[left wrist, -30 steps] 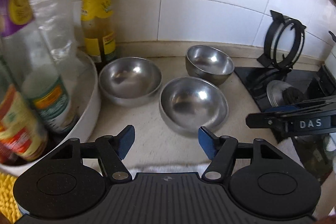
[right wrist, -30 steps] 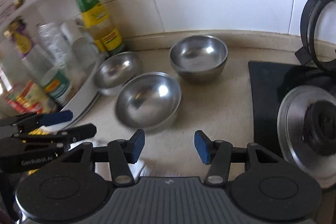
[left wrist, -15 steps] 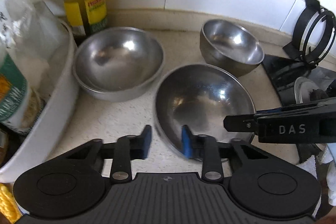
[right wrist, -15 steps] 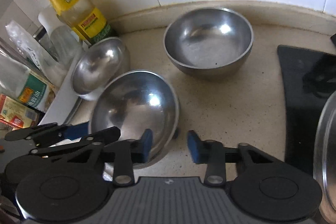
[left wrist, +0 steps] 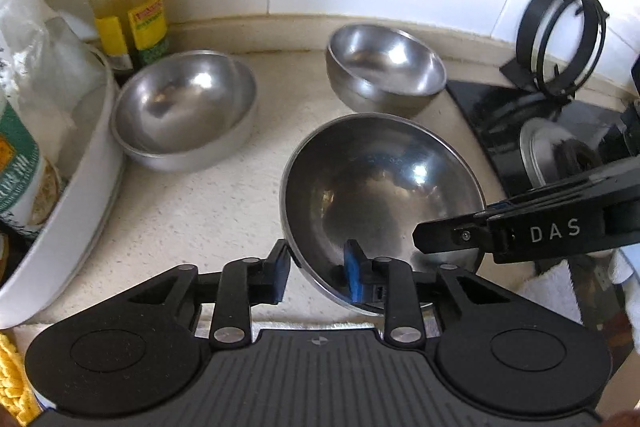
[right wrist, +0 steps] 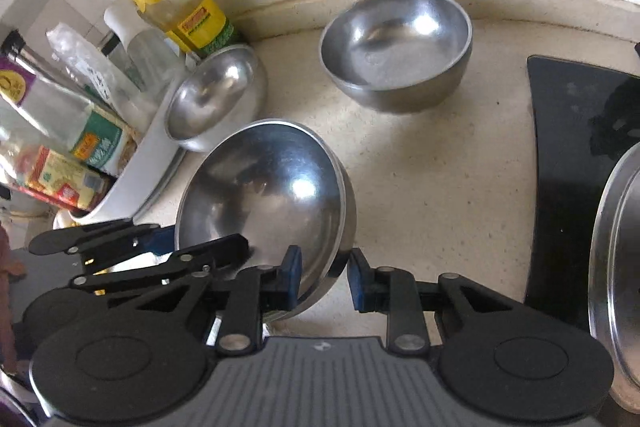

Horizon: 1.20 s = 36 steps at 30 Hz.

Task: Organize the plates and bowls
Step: 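Move the right gripper to a steel bowl and grasp its rim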

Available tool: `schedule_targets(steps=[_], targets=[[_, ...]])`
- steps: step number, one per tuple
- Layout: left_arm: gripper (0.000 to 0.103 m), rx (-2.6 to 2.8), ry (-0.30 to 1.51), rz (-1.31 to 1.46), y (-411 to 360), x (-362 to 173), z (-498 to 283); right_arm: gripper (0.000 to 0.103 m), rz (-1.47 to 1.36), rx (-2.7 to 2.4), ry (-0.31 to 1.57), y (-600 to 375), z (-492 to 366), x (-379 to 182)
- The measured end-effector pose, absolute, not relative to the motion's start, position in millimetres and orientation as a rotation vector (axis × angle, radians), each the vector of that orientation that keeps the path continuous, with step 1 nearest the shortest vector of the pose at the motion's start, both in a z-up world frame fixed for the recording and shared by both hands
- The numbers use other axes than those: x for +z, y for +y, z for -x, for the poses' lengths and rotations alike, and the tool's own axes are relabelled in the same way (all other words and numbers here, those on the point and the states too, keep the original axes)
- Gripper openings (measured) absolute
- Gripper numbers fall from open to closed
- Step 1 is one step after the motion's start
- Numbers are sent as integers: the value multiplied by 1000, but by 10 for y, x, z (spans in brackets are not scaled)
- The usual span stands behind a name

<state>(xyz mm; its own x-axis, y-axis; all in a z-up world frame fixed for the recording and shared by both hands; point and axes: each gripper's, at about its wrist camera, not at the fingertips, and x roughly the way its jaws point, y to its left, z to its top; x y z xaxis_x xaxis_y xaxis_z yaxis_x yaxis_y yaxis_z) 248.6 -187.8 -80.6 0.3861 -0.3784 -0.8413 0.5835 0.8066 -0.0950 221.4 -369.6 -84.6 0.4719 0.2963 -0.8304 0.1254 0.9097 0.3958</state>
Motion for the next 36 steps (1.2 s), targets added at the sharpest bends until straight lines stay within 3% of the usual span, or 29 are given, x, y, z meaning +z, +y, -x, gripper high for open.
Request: schedule_targets(steps=[5,11,16,24,31,36], targets=[[40,-608,1028,-187,-1740,-846,-2546,51,-434,82,1103,-3741,-2192,-927],[45,-557,942,-95,-1417,-503,-2658,52,-363,77,1023,-3847,-2179,-547],[45,-393,895,-36,-1397,-466,-2912,58,-315,104,966,-3759,-2663,-342],[47,-193,969,177,-1377,-714,-3268,58,-333,178,1006,-3324,-3639,-657],[47,-105,980,181,-1413,-863,-3376,58,-281,215,1017,-3229,-3998,-853],[39,-88,976,163,-1441,-956,-3425,48,-294,248,1049,-3235,-4005,-980]])
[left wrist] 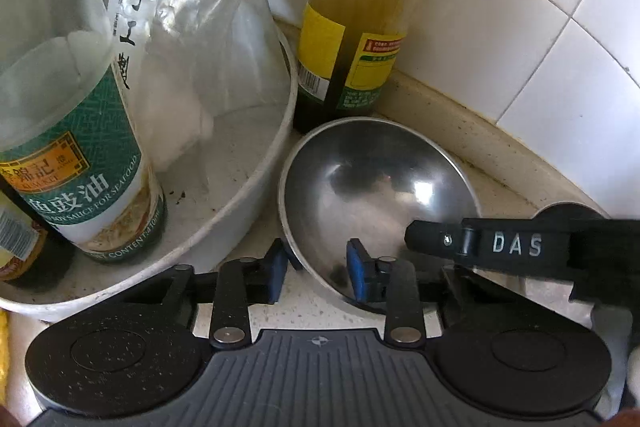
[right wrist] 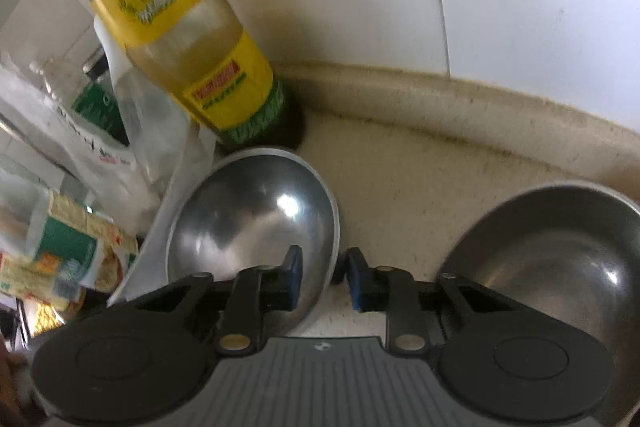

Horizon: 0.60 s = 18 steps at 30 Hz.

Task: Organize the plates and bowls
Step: 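Move the right gripper to a steel bowl and grasp its rim, then lift the steel bowl with the right gripper and lower it into another bowl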

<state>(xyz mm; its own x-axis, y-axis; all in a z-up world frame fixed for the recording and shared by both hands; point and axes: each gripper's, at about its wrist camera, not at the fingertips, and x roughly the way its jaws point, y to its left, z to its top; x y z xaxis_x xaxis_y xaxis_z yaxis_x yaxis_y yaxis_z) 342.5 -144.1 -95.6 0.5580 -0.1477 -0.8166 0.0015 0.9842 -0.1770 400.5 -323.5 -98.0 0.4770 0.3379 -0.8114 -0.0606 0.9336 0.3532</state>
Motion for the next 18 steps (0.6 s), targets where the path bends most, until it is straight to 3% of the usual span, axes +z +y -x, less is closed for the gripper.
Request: schedule_targets(steps=[18], targets=[[42,-209,880,125,-1448,-490,-2782,47,-316,268,976,-3473,-3443,-475]])
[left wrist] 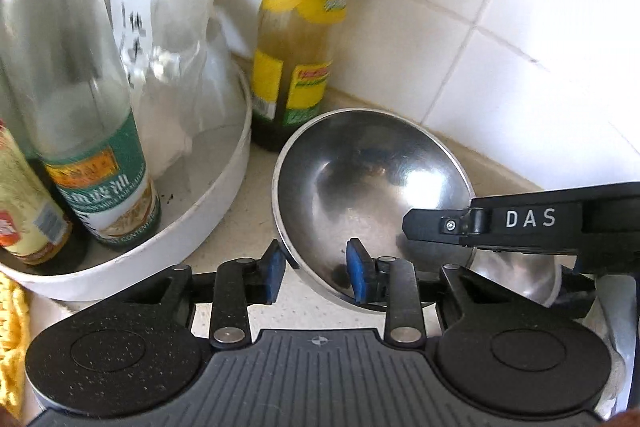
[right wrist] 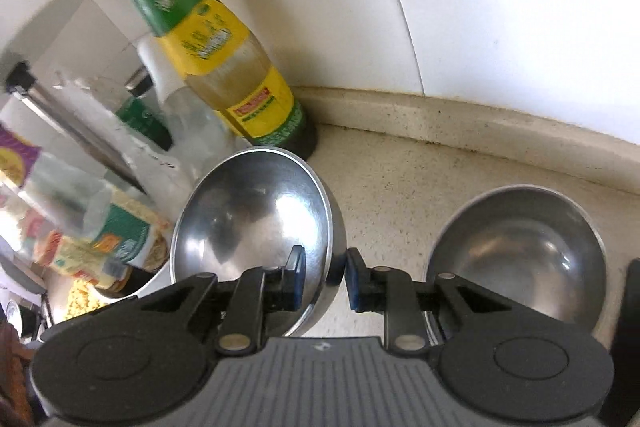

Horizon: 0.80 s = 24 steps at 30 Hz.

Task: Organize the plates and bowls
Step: 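Lift the steel bowl with the right gripper and lower it into another bowl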

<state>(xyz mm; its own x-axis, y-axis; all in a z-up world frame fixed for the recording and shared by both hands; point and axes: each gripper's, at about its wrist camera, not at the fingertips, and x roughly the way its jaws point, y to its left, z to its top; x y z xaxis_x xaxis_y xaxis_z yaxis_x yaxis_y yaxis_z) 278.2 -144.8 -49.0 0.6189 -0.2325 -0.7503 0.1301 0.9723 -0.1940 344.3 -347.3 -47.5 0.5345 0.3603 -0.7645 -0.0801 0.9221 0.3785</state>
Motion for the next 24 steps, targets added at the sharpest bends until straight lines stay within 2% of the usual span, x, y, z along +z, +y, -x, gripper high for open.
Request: schedule_targets(steps=[10,24], targets=[[45,-345,824,73,-1382,-107,-2106,47,-273,266,951,-3503,-2674,-52],[44,-425,892,2,-1372,-349,-1849,47,-320,184,1057,-3529,-2272,-400]])
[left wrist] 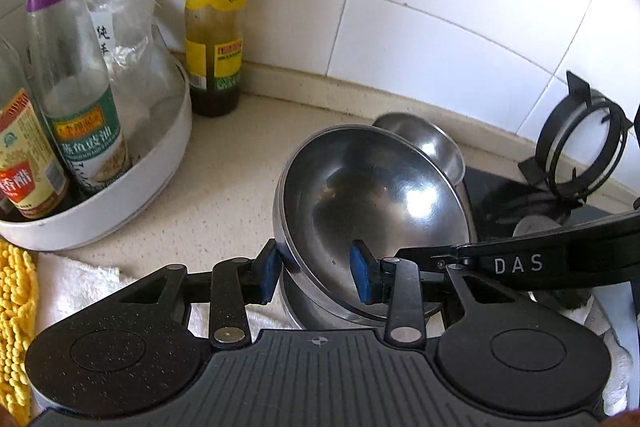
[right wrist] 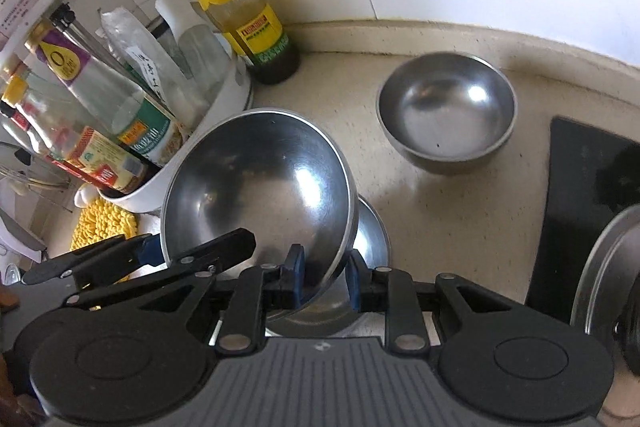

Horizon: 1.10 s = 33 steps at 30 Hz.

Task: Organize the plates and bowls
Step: 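Lift the steel bowl with the right gripper and lower it into another bowl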

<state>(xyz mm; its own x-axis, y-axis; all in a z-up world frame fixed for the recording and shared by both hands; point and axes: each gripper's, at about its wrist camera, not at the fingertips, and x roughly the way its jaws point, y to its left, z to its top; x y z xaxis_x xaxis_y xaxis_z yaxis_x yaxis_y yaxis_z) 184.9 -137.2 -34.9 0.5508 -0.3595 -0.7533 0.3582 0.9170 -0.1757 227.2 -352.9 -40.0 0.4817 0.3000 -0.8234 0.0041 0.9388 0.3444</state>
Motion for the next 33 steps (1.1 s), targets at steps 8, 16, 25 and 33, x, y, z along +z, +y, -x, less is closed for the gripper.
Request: schedule_targets(steps=[8,16,25,33], targets=[[44,-444,922,-26,-1350,-405,-1783,47,-325,168,1091,-3517,-2210,-492],[41,-443,925,-68,-1365,-481,-1826,48,-334,120,1108,-3569,-2231,-579],[44,-449,902,-74,-1359,-425,-1875,52,-275,88,1084,-3607,-2179,-477],[46,-456,893,-91,-1384,-424,-1886,52,-288,78,1071,-3704,-2125,-456]])
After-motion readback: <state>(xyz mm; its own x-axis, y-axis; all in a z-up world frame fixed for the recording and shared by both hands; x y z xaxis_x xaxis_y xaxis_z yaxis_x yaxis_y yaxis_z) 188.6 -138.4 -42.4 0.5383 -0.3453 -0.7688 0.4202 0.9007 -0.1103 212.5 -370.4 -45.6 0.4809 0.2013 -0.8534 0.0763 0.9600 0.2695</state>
